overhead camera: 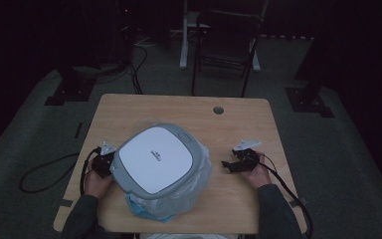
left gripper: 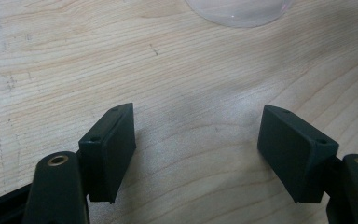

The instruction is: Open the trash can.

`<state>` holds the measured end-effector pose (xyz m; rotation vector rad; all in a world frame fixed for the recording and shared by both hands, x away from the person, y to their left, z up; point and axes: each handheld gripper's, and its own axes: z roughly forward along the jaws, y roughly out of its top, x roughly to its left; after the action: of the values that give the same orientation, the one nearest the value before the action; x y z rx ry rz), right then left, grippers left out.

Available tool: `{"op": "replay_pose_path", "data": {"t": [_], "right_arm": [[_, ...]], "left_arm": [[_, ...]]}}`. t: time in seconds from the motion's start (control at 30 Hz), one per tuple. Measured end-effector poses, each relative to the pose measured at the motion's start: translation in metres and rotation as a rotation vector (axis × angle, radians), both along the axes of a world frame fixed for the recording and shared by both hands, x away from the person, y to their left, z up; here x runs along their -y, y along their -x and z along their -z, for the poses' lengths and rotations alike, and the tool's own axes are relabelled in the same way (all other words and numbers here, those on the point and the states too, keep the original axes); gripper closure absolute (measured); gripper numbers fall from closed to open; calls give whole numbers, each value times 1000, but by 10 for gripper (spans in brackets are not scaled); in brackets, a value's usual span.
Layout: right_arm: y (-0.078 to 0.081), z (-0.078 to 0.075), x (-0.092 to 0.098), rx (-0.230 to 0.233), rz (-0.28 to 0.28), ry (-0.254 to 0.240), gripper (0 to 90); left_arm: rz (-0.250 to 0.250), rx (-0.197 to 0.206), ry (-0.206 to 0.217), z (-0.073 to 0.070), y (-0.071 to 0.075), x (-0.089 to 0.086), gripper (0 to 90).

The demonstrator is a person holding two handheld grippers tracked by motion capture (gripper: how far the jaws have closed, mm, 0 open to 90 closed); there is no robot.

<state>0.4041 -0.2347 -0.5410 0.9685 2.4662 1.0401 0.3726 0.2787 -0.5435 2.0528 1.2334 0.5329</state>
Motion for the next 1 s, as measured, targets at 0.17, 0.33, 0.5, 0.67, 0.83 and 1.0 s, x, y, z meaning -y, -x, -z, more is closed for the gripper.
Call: {"op": "replay_pose_path", "data": {"t": [0.17, 0.33, 0.5, 0.67, 0.83, 1.0], "right_arm": [[2, -10, -1, 7, -2, -20, 272], [4, -22, -1, 9, -6, -62, 314], [4, -29, -2, 2, -10, -77, 353], [6, -41, -4, 13, -18, -105, 374], [9, -58, -7, 33, -23, -142, 382], [13, -71, -14, 60, -40, -131, 382]], "left_arm": [[-1, 1, -3, 0, 0, 0, 284], [0, 0, 1, 0, 0, 0, 284], [0, -1, 2, 0, 0, 0, 283], [1, 0, -1, 0, 0, 0, 280], [9, -3, -3, 0, 0, 1, 262], [10, -3, 0, 0, 0, 0, 261]]}}
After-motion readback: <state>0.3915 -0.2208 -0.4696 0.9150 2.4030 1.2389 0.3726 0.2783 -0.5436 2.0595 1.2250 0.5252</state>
